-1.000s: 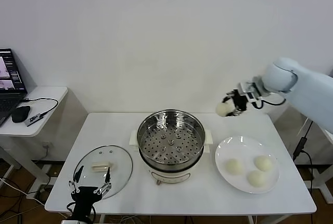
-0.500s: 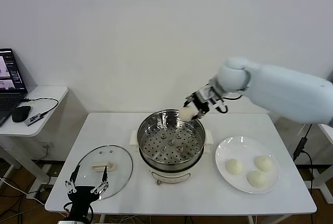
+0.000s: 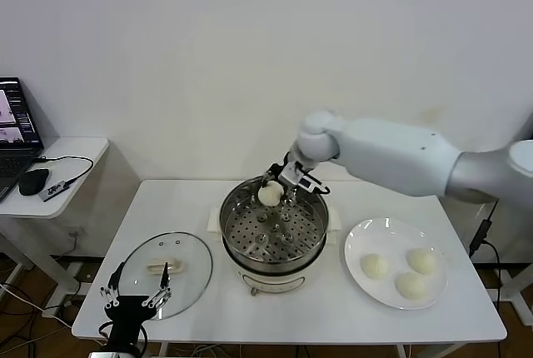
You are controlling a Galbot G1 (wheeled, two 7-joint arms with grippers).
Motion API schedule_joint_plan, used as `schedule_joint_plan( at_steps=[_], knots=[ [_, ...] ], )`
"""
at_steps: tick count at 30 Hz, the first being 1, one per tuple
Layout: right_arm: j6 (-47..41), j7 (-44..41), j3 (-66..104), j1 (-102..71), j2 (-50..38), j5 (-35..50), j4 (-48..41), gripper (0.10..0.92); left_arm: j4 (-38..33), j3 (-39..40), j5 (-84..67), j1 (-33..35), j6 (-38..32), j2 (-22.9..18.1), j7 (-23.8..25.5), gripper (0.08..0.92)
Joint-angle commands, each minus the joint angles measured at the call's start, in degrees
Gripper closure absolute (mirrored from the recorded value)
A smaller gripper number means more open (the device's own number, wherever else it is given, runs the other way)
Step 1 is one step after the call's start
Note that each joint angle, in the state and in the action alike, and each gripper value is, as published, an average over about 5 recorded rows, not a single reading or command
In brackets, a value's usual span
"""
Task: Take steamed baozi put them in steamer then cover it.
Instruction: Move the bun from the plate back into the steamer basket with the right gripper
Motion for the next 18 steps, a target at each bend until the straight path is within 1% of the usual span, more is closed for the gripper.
schedule_joint_plan(
  at_steps=[1, 5, 9, 12, 15, 18],
  knots=[
    [8.28, 2.28, -0.07, -4.01, 4.83, -10.88, -6.68, 0.458, 0.35, -0.3, -0.06, -0.09, -0.01, 0.17, -0.02, 0.177],
    [9.21, 2.91, 0.67, -4.96, 4.47, -12.48, -8.01, 0.457, 0.15, -0.29, -0.09, -0.04, -0.01, 0.27, -0.01, 0.177],
    [9.69, 3.73, 0.99, -5.47, 4.08, -11.82, -8.51, 0.445, -0.05, -0.2, -0.04, 0.13, -0.03, 0.19, -0.03, 0.177],
    [9.6, 4.28, 1.02, -5.46, 3.68, -10.61, -7.61, 0.383, -0.15, -0.1, 0.04, 0.3, -0.04, 0.16, -0.05, 0.177],
    [9.03, 4.12, 0.91, -4.7, 2.97, -8.93, -5.89, 0.296, -0.35, 0.05, 0.13, 0.36, -0.02, 0.11, -0.06, 0.177],
    [7.04, 2.52, 0.42, -2.22, 1.42, -5.42, -2.93, 0.229, -0.65, 0.15, 0.15, 0.46, 0.01, 0.07, -0.06, 0.177]
  ],
)
